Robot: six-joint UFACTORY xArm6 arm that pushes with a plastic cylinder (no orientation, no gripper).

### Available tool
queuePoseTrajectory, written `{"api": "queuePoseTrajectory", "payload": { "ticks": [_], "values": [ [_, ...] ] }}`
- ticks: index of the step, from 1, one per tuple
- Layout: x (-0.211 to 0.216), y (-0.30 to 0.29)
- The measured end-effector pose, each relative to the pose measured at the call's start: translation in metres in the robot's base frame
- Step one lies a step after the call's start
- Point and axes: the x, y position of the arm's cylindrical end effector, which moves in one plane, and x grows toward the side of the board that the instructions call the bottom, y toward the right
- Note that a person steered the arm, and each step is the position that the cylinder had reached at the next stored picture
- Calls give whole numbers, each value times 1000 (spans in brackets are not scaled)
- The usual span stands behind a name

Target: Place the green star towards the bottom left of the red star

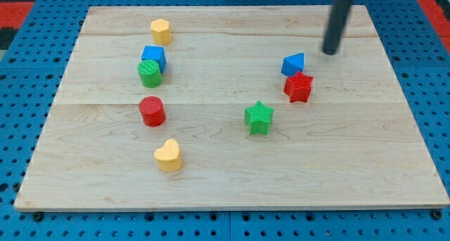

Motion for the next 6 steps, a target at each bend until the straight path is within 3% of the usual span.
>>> {"api": "queuePoseTrajectory", "payload": {
  "ticks": [2,3,6],
  "values": [
    [76,-75],
    [83,-114],
    [55,-109]
  ]
}}
